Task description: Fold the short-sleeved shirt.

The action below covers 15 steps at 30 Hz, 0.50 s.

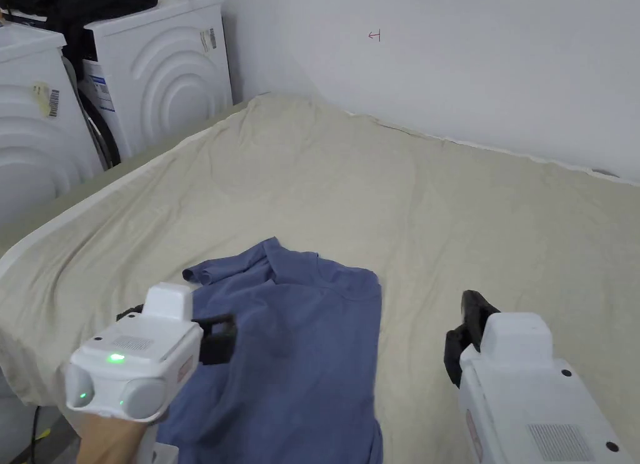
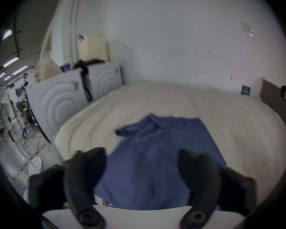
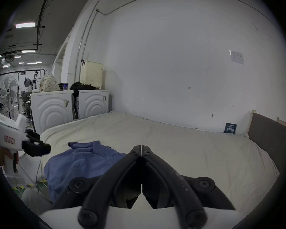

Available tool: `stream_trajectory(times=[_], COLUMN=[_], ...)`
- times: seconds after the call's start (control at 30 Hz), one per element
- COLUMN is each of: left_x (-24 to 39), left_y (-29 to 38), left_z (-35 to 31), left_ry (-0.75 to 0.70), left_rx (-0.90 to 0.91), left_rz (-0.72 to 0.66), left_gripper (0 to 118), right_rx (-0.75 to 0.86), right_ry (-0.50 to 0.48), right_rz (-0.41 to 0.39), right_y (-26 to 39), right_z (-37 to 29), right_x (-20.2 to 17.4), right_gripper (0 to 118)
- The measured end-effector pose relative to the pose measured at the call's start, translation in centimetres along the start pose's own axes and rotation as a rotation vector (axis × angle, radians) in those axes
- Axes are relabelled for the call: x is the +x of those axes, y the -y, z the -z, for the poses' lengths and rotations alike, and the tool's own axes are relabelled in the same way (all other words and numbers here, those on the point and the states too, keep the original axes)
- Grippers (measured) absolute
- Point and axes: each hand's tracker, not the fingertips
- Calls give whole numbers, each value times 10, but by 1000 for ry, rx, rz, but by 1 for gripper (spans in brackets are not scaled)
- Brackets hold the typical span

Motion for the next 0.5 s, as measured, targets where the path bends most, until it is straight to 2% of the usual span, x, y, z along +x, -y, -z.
stream_trajectory(times=[0.03,0.3,0.37,0.43,0.47,0.5], left_x=[5,51,65,75,73,67], left_y=[-1,3,3,10,20,27], left_z=[12,101,107,121,133,142], left_ry=[17,75,66,60,61,49], left_rx=[-39,-313,-379,-457,-493,-426], left_rz=[-1,-45,-38,-32,-28,-38], left_gripper=[107,107,93,64,64,58], right_rx=[-7,-77,-94,-110,-119,-126], right_ry=[11,151,176,193,203,212], right_rz=[0,-2,19,25,24,22], right_y=[2,18,23,28,30,32], right_z=[0,-4,-7,-10,-12,-13], right_x=[4,45,56,65,69,72], right_gripper=[1,1,1,1,1,1])
